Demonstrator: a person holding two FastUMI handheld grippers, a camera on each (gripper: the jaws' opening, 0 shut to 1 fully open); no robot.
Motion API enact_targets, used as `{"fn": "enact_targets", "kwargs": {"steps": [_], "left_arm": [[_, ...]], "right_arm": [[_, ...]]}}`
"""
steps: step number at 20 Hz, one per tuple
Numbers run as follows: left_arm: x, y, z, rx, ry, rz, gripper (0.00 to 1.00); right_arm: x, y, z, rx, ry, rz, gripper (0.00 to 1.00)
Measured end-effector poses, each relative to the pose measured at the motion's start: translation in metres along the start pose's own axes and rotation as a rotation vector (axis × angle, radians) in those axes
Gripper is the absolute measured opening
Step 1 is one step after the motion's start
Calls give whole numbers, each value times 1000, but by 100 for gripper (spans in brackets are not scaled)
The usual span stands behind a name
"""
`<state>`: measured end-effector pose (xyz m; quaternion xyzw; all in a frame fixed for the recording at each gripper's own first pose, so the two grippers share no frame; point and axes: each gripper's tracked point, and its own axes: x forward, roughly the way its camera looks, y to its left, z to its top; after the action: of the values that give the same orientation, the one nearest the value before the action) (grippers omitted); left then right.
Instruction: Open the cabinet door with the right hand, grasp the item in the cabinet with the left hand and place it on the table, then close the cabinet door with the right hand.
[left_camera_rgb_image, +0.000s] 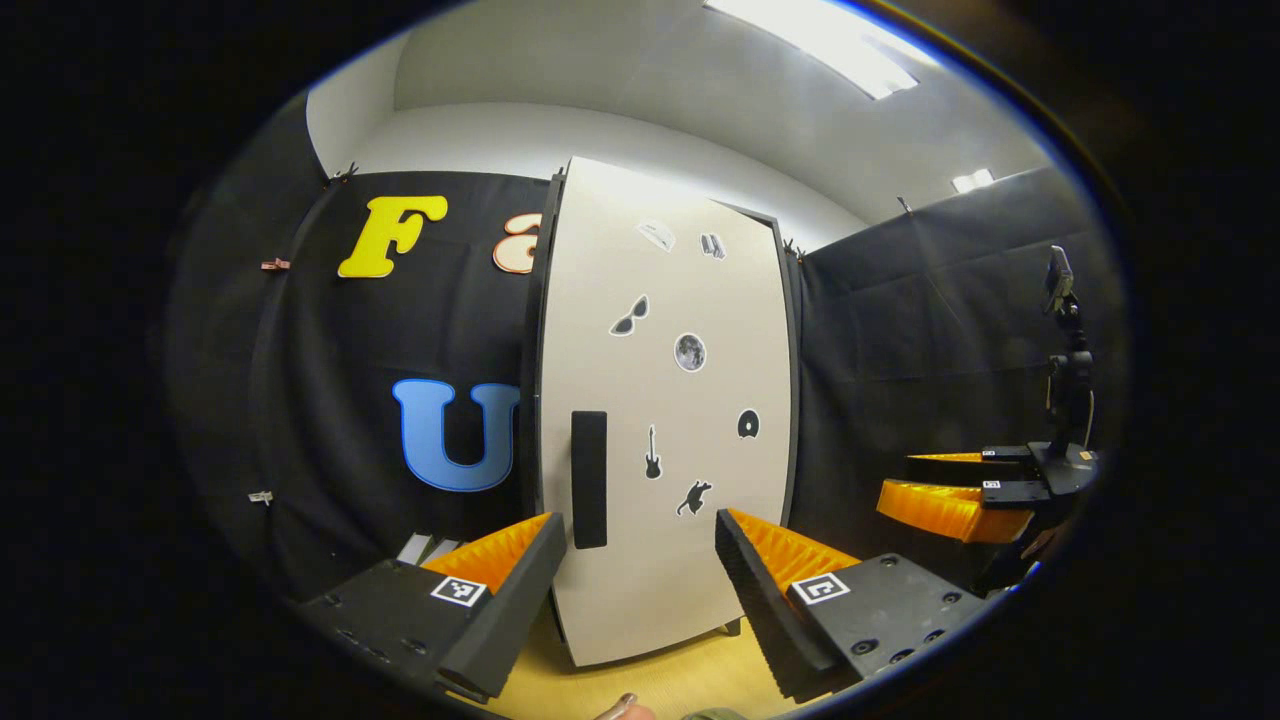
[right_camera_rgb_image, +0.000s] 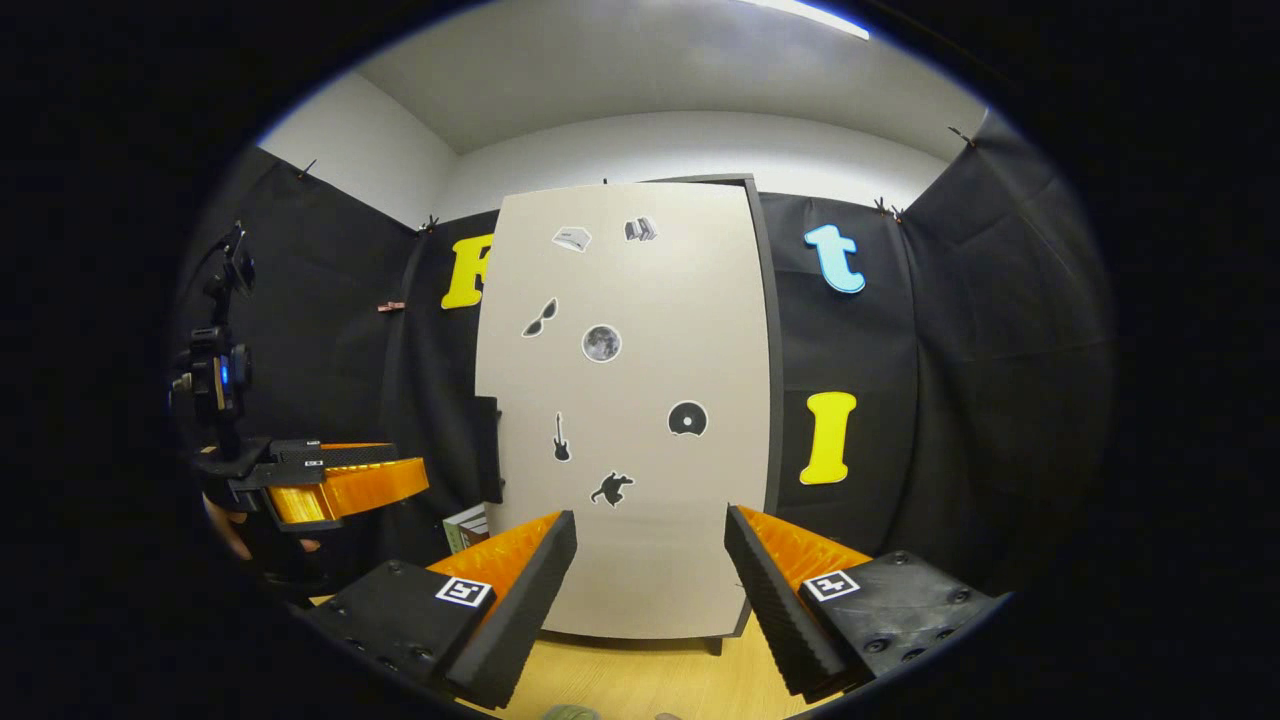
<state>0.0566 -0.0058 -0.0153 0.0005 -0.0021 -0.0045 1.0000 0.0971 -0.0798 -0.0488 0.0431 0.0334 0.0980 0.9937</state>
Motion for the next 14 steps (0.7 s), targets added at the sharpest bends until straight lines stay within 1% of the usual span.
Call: {"fn": "enact_targets", "kwargs": {"steps": [7,14], "left_arm": [[4,1,4,-1,-7,31,95],[6,-2,7,12,-10,37,95]], "right_arm": [[-1,-2,-1,-11,7,19,97],[0,-4,3,-24,-10,14,97]]}}
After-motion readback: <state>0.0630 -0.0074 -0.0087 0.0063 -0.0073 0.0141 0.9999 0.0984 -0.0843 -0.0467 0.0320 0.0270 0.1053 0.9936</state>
